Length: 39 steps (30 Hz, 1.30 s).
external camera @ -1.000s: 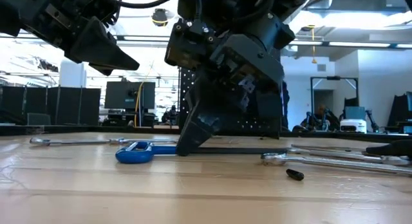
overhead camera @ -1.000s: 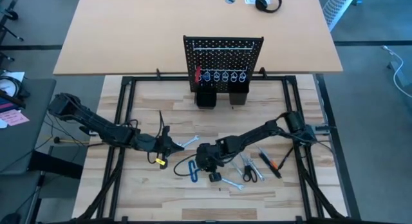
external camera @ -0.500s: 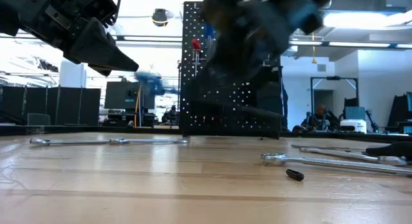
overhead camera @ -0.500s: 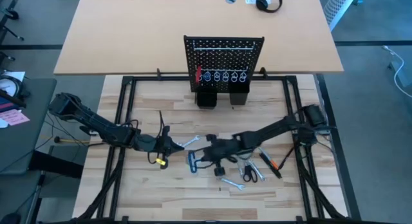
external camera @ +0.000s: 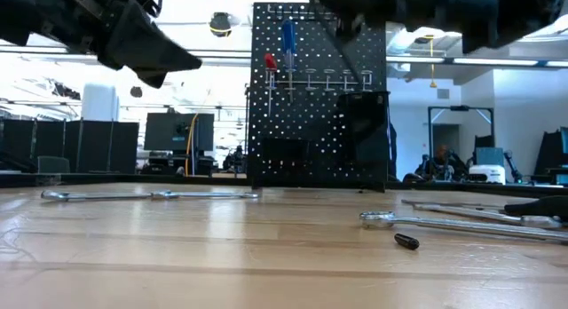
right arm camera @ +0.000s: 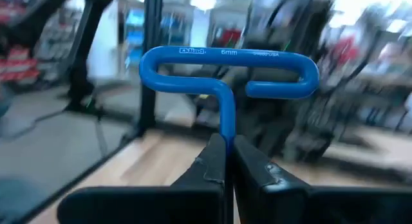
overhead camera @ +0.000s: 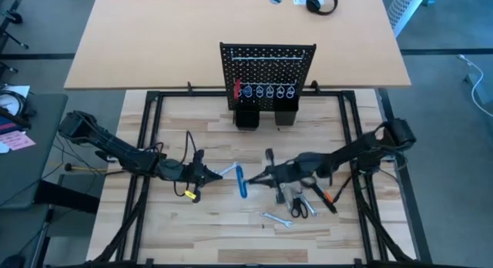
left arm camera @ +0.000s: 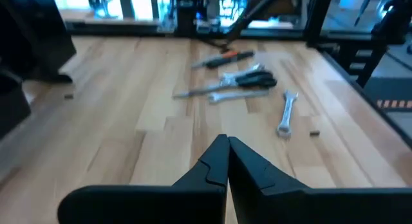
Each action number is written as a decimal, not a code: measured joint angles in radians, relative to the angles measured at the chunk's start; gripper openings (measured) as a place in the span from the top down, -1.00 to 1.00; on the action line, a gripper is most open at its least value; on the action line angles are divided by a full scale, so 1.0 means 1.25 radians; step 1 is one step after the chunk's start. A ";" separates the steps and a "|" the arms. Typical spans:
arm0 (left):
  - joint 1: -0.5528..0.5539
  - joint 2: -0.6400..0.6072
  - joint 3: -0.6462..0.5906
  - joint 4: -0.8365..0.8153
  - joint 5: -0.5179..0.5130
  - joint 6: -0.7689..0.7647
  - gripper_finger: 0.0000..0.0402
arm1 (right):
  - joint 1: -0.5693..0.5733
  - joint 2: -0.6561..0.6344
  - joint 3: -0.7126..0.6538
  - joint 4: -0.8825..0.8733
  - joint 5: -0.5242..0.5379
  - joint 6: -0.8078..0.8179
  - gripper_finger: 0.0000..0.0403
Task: Hang tools onto peg board
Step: Hang the blue hexagonal T handle wrench on the pegboard
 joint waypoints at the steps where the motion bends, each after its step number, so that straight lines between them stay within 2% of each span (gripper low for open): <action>1: 0.000 0.001 0.000 0.021 -0.001 0.011 1.00 | -0.002 -0.010 0.000 0.006 0.000 -0.013 0.92; 4: 0.007 0.041 0.002 0.151 -0.017 0.061 0.99 | 0.003 -0.020 -0.001 0.034 0.000 -0.052 0.92; 7: 0.012 0.126 0.008 0.277 -0.021 0.129 0.92 | 0.015 -0.029 -0.001 0.126 -0.001 -0.078 0.92; 10: 0.022 0.239 0.039 0.399 -0.018 0.187 0.77 | 0.027 -0.025 0.000 0.197 -0.002 -0.082 0.92; 14: 0.048 0.382 0.122 0.534 0.017 0.262 0.52 | 0.033 0.006 0.000 0.218 -0.003 -0.082 0.92; 19: 0.076 0.510 0.265 0.531 0.095 0.255 0.21 | 0.035 0.029 0.005 0.224 -0.002 -0.082 0.92; 23: 0.079 0.562 0.356 0.441 0.109 0.242 0.09 | 0.040 0.029 0.005 0.217 -0.003 -0.082 0.92; 25: 0.076 0.572 0.385 0.396 0.109 0.241 0.08 | 0.047 0.029 0.006 0.216 -0.002 -0.082 0.92; 29: 0.062 0.574 0.393 0.404 0.097 0.243 0.14 | 0.059 0.029 0.005 0.196 -0.002 -0.086 0.92; 39: 0.028 0.574 0.393 0.502 0.085 0.264 0.50 | 0.066 0.029 0.005 0.170 -0.003 -0.088 0.92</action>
